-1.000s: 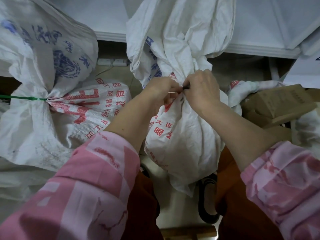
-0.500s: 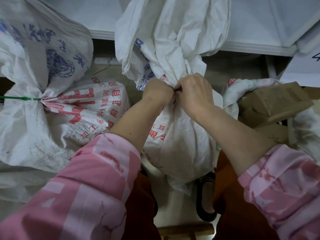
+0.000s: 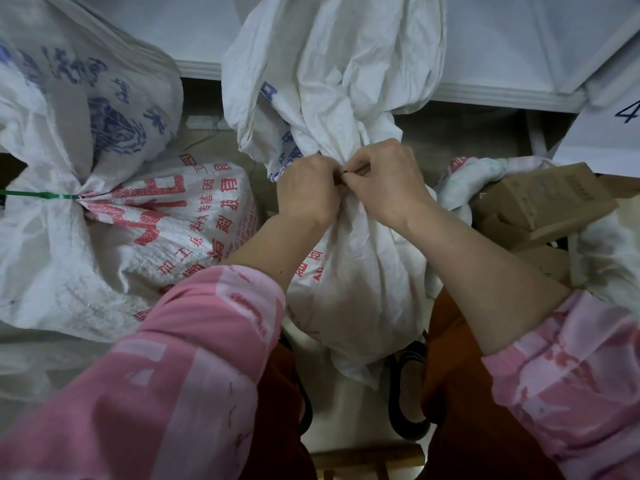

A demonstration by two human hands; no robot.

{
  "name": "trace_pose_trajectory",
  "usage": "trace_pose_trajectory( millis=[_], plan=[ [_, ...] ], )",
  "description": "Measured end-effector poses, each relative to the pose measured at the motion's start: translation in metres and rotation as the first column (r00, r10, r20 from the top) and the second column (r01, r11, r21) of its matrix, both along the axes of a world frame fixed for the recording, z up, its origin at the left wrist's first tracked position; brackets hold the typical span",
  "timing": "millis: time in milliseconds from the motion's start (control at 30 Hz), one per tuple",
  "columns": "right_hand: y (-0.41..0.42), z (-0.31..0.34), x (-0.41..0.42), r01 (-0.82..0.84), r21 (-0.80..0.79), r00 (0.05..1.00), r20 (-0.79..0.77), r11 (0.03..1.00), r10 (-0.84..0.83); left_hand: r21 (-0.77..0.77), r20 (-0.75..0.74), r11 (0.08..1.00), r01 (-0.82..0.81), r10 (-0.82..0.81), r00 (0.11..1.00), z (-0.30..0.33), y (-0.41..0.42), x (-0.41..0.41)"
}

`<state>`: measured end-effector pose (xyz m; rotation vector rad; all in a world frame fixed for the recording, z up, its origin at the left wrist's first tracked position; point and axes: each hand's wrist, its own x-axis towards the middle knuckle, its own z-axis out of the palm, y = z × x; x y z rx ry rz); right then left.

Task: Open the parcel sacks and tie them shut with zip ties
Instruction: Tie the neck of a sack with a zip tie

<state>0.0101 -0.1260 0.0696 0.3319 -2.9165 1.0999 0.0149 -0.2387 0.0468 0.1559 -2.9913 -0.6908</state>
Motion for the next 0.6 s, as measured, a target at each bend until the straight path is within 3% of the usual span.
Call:
trace_pose_trajectory(
  millis=[100,200,367,600],
  plan=[
    [0.008,-0.001,-0.005,-0.034,0.1,0.999,0.042,0.994,0.03,-0.06,0.012,0.998,0.019,-0.019,1.0,-0.006,-0.002,-0.003],
    [0.014,-0.008,-0.009,-0.006,0.238,1.0,0.02,0.971,0.001,-0.008,0.026,1.0,0.017,-0.017,1.0,-0.005,-0.003,-0.005],
    [0.005,-0.016,-0.009,0.014,0.27,1.0,-0.018,0.963,-0.009,0.078,0.036,0.995,0.061,-0.064,0.997,0.0,-0.006,-0.003],
    [-0.004,-0.02,-0.013,0.129,0.22,0.991,0.019,0.967,-0.136,0.025,0.066,0.995,0.099,-0.1,0.993,0.001,-0.004,-0.001]
  ],
)
